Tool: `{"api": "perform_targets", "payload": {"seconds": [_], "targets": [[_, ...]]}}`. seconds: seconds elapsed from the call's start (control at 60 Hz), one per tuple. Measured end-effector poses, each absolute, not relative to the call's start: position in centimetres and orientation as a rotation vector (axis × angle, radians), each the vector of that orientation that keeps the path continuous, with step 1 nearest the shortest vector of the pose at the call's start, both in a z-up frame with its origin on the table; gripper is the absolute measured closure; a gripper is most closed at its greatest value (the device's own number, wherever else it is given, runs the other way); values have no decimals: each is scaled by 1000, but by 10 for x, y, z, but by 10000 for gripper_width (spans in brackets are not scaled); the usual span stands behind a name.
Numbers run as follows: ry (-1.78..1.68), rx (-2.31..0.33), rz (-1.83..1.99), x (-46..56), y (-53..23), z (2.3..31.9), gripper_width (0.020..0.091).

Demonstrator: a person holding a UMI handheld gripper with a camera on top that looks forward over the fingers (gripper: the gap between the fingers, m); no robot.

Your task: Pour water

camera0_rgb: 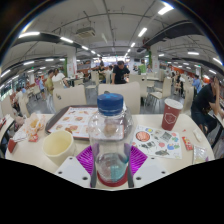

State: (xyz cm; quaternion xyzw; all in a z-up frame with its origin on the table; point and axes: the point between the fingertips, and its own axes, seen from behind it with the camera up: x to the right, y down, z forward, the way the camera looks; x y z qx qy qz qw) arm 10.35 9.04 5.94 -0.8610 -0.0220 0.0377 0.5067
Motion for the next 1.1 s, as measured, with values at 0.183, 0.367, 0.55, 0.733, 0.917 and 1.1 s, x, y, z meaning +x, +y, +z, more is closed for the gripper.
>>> {"api": "perform_targets", "payload": {"seconds": [0.183,0.367,0.55,0.733,0.917,1.1], "targets": [[-56,-2010,64,104,88,62,662],[-14,-2067,24,109,85,58,506],[-18,-2160,-43,109,53,72,242],[-2,-2257,-109,94,-17,104,258],[-13,-2307,-104,63,-83,133,256],[-21,-2313,-79,50,-113,146,255]]}}
